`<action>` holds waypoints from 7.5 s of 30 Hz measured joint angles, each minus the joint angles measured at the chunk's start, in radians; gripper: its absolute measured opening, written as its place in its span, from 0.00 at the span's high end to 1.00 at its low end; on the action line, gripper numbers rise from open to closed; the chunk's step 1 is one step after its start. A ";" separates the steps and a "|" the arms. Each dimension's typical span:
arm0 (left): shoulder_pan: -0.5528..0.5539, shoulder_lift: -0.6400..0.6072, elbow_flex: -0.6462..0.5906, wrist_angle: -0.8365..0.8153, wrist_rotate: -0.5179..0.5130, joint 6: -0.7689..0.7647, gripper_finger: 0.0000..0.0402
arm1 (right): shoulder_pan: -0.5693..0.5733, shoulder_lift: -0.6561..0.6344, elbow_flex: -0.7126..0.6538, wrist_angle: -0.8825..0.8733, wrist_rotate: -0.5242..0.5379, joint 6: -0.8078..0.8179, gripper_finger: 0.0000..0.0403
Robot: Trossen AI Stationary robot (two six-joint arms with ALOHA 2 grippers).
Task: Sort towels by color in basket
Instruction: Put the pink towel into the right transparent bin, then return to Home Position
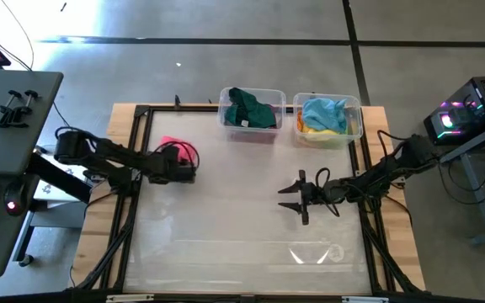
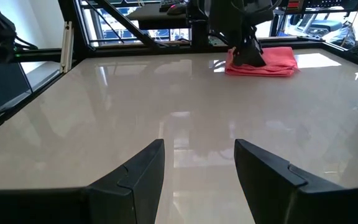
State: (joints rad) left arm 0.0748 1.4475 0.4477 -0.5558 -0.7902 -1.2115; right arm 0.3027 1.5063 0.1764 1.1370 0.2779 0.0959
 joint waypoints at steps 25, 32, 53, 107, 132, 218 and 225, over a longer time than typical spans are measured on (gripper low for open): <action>0.007 -0.004 -0.175 0.561 -0.001 0.267 0.41 | 0.000 0.000 0.000 -0.003 0.000 0.000 0.53; 0.007 -0.003 -0.174 0.575 0.011 0.289 0.52 | 0.000 0.000 0.000 -0.003 0.000 0.000 0.53; 0.006 -0.003 -0.174 0.654 0.062 0.392 0.94 | 0.000 0.000 0.000 -0.002 0.000 0.000 0.53; -0.211 0.325 0.278 1.333 0.465 0.998 0.99 | 0.001 -0.003 0.620 -0.860 0.210 -0.611 0.51; -0.210 0.323 0.277 1.266 0.539 0.996 0.99 | -0.126 0.098 0.562 -0.929 0.006 -0.224 0.79; -0.250 0.239 0.268 1.200 0.489 1.051 0.57 | -1.245 -0.461 0.852 -1.982 -0.133 -0.155 0.50; -0.275 0.239 0.268 1.396 0.489 1.127 0.57 | -1.066 -0.772 0.630 -1.812 -0.281 -0.110 0.51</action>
State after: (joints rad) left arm -0.2006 1.6867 0.7162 0.8398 -0.3010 -0.0845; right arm -0.7637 0.7344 0.8067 -0.6752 -0.0029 -0.0143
